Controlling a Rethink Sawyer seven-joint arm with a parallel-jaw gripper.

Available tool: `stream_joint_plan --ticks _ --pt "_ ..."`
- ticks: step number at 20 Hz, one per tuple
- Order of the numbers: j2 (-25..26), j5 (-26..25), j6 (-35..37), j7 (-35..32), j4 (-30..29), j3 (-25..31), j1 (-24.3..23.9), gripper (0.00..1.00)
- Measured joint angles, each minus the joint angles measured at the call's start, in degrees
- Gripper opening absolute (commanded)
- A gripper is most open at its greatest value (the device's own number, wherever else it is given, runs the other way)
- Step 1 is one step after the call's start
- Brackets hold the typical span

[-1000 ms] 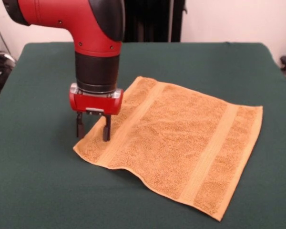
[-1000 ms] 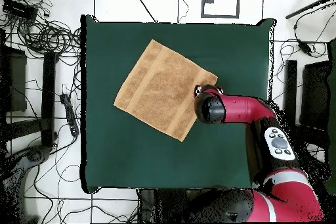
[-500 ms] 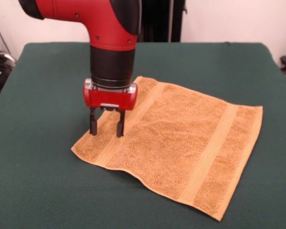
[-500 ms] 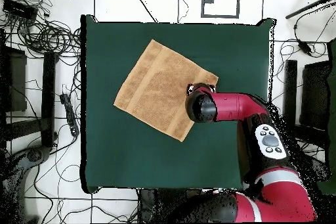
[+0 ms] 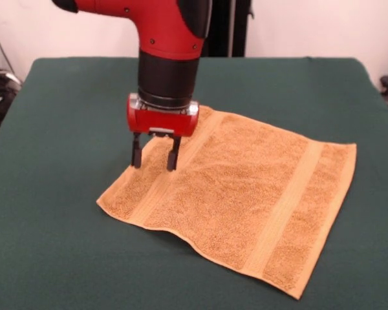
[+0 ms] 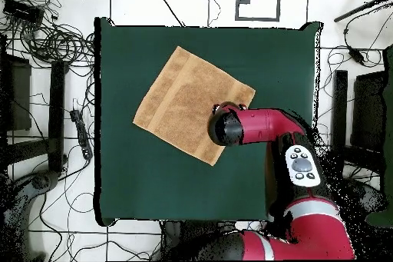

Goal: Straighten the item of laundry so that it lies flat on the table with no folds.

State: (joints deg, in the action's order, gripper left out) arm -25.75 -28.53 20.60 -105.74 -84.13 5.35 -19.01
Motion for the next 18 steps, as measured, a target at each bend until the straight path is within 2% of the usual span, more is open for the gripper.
stream_joint_plan --ticks 8,18 --pt "-3.98 0.33 4.28 0.00 -1.80 0.00 -0.45 1.00" --pt "-6.13 0.69 4.45 0.00 -3.04 0.08 -2.74 1.00"
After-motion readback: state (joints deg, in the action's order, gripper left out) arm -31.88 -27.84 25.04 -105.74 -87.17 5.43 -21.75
